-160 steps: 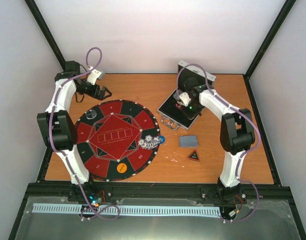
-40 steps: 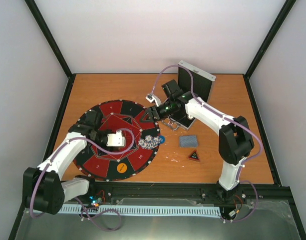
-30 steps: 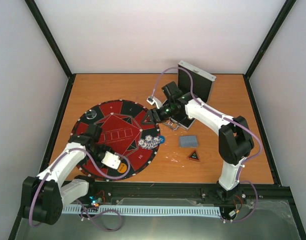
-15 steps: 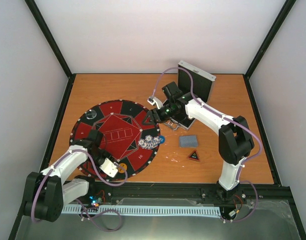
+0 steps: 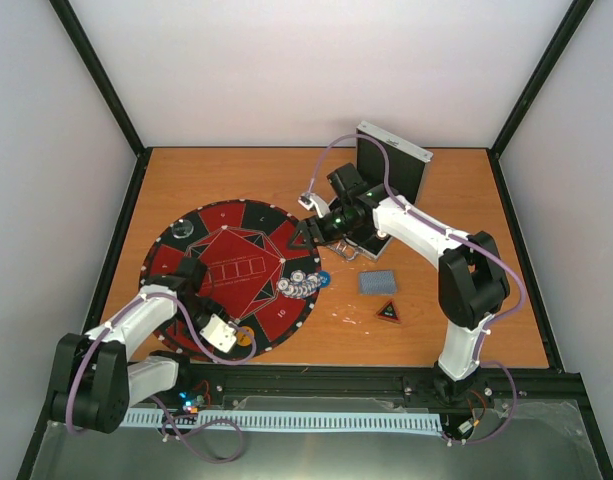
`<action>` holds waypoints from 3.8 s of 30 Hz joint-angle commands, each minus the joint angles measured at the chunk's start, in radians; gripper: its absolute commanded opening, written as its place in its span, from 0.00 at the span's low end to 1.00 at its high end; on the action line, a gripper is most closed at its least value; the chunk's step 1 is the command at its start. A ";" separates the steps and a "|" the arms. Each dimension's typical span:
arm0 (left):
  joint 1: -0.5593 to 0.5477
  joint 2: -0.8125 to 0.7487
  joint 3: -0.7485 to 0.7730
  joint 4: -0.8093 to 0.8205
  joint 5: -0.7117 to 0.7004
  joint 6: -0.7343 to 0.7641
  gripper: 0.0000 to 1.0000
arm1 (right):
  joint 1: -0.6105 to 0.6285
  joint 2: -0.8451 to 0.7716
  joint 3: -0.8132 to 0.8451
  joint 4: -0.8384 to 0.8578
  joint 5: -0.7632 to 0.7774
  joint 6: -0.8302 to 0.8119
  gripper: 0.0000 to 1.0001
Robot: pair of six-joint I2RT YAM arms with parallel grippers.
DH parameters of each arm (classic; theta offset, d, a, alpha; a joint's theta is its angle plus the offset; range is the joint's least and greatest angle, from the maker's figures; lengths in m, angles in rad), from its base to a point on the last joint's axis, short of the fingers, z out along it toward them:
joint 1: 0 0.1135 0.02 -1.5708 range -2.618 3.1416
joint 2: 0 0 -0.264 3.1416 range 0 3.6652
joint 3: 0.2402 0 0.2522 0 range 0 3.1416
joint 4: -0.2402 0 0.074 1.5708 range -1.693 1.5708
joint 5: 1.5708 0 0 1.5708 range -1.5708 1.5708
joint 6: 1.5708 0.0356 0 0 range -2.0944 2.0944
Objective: Distribute texas hold em gaming equipment
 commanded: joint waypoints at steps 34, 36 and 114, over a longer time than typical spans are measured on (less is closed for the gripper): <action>0.001 -0.281 0.175 -0.230 0.157 0.044 1.00 | -0.089 -0.109 0.096 -0.105 0.193 -0.076 0.78; 0.000 -0.278 0.250 -0.220 0.216 -0.020 1.00 | -0.092 -0.119 0.105 -0.108 0.213 -0.079 0.79; 0.445 0.208 0.575 0.384 0.186 -1.731 1.00 | -0.199 -0.224 -0.553 0.012 0.677 0.145 1.00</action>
